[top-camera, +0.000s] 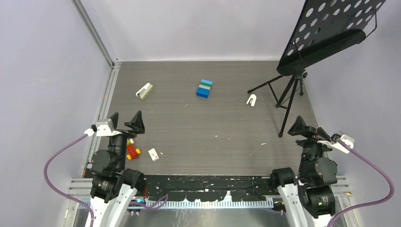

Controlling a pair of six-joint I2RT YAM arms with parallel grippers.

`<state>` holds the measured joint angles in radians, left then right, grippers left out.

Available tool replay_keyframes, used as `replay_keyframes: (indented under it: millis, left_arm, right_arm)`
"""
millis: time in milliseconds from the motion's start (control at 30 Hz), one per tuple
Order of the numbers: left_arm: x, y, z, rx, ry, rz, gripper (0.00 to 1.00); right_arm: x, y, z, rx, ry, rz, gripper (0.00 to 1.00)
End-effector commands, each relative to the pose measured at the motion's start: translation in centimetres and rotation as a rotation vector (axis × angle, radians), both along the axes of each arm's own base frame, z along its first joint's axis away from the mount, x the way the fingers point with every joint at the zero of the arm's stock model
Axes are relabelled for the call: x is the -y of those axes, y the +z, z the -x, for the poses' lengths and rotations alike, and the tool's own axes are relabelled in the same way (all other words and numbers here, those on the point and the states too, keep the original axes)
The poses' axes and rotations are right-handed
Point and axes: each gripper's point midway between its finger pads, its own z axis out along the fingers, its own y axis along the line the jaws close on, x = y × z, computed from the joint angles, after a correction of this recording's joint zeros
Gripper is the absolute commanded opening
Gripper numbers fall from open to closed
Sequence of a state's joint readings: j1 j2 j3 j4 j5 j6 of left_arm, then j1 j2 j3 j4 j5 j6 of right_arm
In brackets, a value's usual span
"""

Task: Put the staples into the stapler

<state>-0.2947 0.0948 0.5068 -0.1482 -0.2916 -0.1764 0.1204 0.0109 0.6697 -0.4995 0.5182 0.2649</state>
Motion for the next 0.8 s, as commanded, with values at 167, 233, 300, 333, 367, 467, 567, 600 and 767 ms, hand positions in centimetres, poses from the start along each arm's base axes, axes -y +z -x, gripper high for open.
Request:
replay_keyframes:
  millis: [167,233,300,333,367,467,567,600,767]
  left_arm:
    - [0.1,0.9,0.1,0.01,-0.007,0.006,1.0]
    - [0.1,0.8,0.1,0.009,-0.006,0.007,1.0]
    - [0.1,0.8,0.1,0.008,-0.004,0.007,1.0]
    - [0.1,0.8,0.0,0.007,-0.004,0.007,1.0]
    - [0.1,0.7,0.0,0.005,-0.005,0.007,1.0]
    - [0.1,0.7,0.0,0.003,-0.004,0.007,1.0]
    - [0.1,0.7,-0.1,0.002,-0.002,0.009,1.0]
    - [0.0,0.7,0.0,0.002,0.0,0.01,1.0]
    - [-0.1,0.8,0.2,0.01,0.004,0.017,1.0]
  right_arm:
    - [-0.5,1.3,0.3,0.043,0.03,-0.022,0.94]
    - [-0.9,1.0,0.0,0.017,0.053,-0.027,0.94]
    - [-1.4,0.7,-0.2,-0.039,0.078,-0.028,0.94]
    - [-1.6,0.4,-0.3,-0.078,0.088,-0.029,0.94]
    - [-1.9,0.0,-0.5,-0.119,0.104,-0.031,0.94]
    - [-3.6,-1.5,-1.1,-0.258,0.185,-0.063,0.94]
    - [-5.3,-3.1,-1.5,-0.377,0.244,-0.167,0.94]
    - [-6.3,-3.8,-1.8,-0.43,0.289,-0.2,0.95]
    - [-10.3,-5.9,-2.6,-0.622,0.415,-0.401,0.94]
